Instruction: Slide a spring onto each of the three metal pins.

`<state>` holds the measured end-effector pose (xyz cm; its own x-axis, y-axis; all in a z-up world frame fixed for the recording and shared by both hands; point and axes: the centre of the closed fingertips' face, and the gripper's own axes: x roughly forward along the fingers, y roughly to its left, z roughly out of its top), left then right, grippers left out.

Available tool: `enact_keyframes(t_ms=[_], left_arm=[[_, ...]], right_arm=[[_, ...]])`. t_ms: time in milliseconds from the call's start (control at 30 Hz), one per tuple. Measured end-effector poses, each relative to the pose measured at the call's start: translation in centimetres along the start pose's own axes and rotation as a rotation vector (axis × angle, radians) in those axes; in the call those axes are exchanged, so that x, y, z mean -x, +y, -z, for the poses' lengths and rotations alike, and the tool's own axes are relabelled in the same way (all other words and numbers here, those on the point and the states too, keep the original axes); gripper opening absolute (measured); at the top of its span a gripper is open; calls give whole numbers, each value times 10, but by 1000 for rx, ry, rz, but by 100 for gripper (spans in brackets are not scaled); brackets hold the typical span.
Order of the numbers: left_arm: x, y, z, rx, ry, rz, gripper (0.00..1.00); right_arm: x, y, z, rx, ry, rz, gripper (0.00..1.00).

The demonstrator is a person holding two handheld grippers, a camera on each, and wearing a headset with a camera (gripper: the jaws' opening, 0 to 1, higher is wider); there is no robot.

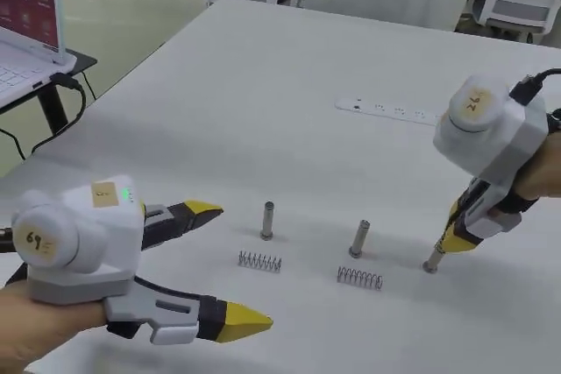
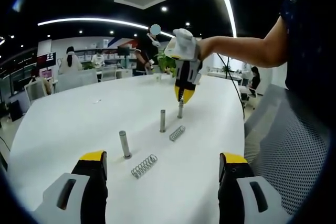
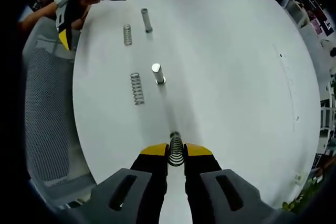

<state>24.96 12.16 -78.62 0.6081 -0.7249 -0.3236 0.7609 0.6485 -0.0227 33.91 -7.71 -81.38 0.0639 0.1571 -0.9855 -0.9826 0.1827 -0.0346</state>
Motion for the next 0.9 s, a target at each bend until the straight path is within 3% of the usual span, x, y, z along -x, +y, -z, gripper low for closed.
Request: enact_keyframes(t_ms=[500, 900], left_arm=[[-1, -1, 0, 4, 3, -1, 84], [-1, 0, 1, 4, 4, -6, 83]], right_arm=[[-23, 0, 4, -4, 28, -12, 9], [-33, 0, 7, -6, 29, -14, 9]])
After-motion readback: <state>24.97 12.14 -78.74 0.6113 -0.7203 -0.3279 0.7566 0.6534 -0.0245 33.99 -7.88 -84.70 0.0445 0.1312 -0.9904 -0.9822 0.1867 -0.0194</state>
